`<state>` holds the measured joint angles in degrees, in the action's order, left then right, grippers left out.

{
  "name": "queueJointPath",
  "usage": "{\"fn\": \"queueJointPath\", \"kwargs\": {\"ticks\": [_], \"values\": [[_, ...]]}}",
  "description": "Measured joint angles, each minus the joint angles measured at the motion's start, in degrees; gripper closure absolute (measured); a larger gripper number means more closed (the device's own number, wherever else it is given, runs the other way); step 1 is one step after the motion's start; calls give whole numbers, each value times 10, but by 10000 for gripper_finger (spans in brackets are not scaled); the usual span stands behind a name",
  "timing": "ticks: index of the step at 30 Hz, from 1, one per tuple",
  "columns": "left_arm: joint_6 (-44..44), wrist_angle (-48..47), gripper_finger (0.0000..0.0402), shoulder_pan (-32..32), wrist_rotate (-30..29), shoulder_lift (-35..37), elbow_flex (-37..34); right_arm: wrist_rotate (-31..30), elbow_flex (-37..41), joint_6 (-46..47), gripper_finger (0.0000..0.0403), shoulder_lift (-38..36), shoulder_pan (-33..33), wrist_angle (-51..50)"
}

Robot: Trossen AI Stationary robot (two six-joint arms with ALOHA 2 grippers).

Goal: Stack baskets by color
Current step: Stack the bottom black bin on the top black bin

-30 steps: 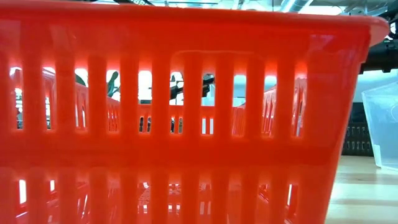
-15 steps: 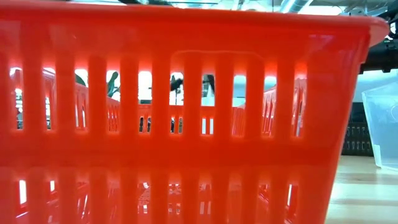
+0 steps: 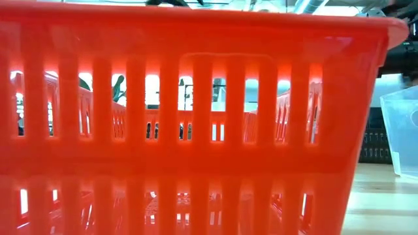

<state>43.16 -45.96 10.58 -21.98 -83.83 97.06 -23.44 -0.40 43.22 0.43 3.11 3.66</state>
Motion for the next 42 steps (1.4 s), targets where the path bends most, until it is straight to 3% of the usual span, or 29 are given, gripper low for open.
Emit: {"fn": "queueJointPath", "kwargs": {"ticks": [5,11,18,26,42], "values": [[27,-109,263,-72,-46,23,0,0,0,19,284,0,0,0],[186,-270,218,-204,-161,34,0,-3,0,77,284,0,0,1],[285,-303,180,-325,-222,33,0,23,0,108,284,0,-1,0],[326,-307,178,-364,-229,33,-1,37,0,105,284,0,-1,0],[331,-337,178,-339,-182,33,-1,46,0,119,284,0,-1,1]]}}
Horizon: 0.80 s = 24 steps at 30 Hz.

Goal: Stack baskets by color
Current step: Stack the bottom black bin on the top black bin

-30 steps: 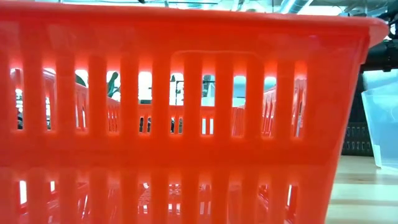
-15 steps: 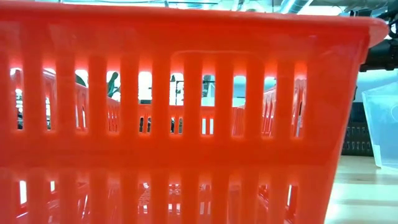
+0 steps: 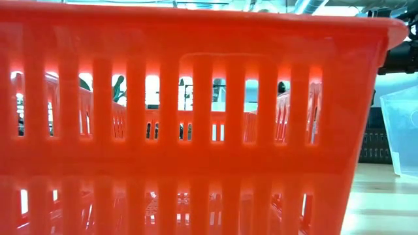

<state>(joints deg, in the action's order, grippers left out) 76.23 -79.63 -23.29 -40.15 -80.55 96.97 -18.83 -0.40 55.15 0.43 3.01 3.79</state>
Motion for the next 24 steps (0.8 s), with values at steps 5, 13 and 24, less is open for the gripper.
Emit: {"fn": "queueJointPath", "kwargs": {"ticks": [5,13,24], "values": [[-1,-27,178,11,19,0,-1,-2,0,-14,284,0,0,0],[11,-19,178,40,109,45,-108,-3,0,-16,284,0,-4,0],[-72,347,178,35,243,66,-375,7,0,7,284,0,-4,-1]]}}
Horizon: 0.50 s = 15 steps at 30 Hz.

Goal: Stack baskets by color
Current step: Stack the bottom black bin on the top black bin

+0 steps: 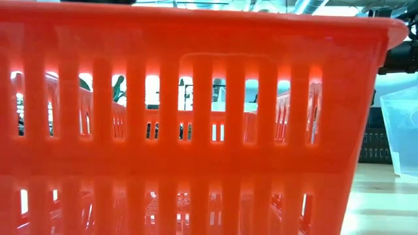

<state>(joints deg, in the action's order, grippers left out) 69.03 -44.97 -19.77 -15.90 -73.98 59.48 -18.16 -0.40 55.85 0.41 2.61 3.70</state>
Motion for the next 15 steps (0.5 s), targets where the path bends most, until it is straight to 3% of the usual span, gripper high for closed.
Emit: {"fn": "queueJointPath", "kwargs": {"ticks": [3,8,11,15], "values": [[-11,71,179,1,15,-32,-28,1,0,7,284,0,0,0],[-19,84,190,1,64,-89,-30,2,0,5,284,0,0,0],[-24,57,194,-10,115,-97,-30,2,0,-7,284,0,0,0],[-23,-23,195,-38,138,-83,-31,2,0,-8,284,0,0,0]]}}
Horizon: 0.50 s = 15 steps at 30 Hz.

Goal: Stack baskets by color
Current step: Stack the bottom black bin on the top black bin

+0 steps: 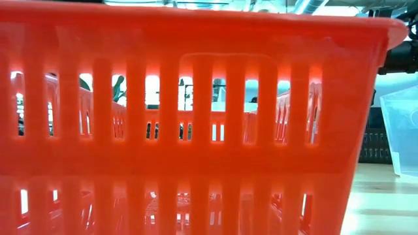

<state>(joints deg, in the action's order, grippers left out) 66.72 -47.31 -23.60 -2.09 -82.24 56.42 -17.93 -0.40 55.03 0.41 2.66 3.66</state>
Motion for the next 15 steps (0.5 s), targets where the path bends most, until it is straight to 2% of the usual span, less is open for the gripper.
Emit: {"fn": "queueJointPath", "kwargs": {"ticks": [4,9,15], "values": [[96,-75,187,-56,-1,36,0,0,0,0,284,0,0,0],[238,-176,155,-131,11,67,0,0,0,0,284,0,0,0],[315,-203,127,-198,65,66,0,0,0,0,284,0,0,0]]}}
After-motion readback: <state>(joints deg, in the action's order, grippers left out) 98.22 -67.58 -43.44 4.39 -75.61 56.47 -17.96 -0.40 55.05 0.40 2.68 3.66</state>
